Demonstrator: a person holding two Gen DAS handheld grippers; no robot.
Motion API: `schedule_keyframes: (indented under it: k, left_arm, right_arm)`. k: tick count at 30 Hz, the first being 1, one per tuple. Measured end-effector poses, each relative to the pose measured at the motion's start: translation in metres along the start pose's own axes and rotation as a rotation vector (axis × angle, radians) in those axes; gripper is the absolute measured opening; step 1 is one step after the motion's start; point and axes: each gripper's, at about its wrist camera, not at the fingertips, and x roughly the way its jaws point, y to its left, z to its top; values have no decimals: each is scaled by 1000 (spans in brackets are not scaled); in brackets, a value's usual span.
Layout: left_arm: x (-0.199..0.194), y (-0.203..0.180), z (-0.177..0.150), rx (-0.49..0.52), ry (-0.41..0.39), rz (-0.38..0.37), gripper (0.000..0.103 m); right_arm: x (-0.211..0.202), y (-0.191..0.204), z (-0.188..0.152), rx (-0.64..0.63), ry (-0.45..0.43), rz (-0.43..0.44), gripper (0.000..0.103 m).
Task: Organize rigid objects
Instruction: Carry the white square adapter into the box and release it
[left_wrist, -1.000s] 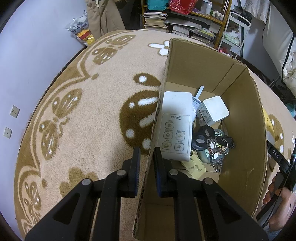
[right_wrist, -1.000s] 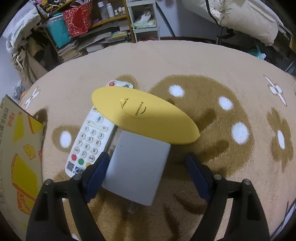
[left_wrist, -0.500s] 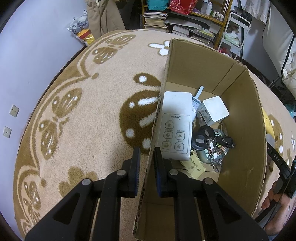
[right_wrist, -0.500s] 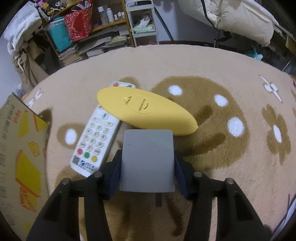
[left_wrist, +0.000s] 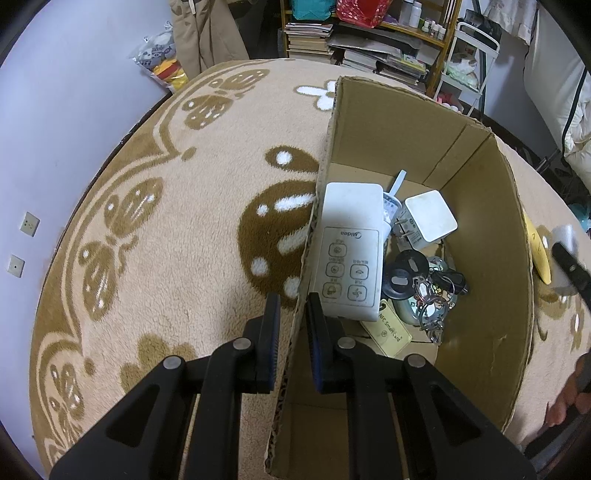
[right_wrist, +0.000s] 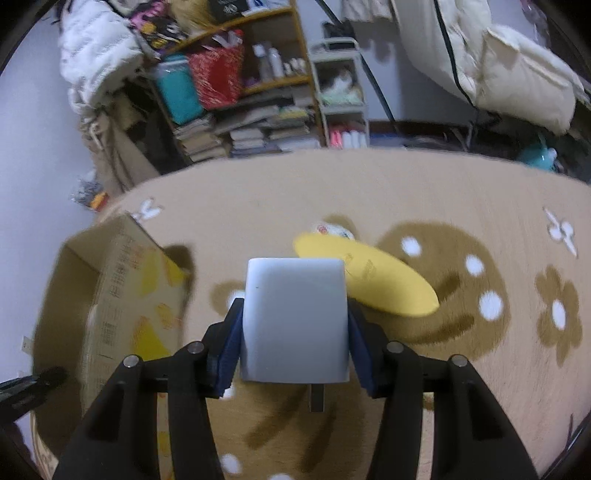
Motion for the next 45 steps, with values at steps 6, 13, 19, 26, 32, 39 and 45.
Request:
schedule_keyframes:
  k: [6,13,19,26,32,39,45]
  left_arm:
    - [-1,0,0,7,0,5,13]
    - [-1,1,0,1,2,-1,13]
    - [-2,0,0,4,2,2,13]
    - [-2,0,0,5,2,3,13]
    - [-1,0,0,5,1,3,13]
    - [-1,0,0,3,1,0,13]
    - [0,-1,1,4,3,1,13]
  right_arm:
    - [-22,26,12,-35,-36,82,56]
    - [-40,61,8,-112,-55,194,56]
    - [-45,84,3,-141,-69,281,56]
    - [-40,108,-3,-177,-53,362,56]
    - [-30,130,-4,-230,-20,400,56]
    - [-16,139,-5,-239,-7,391,56]
    - [-7,136,-8,-232,17,366,56]
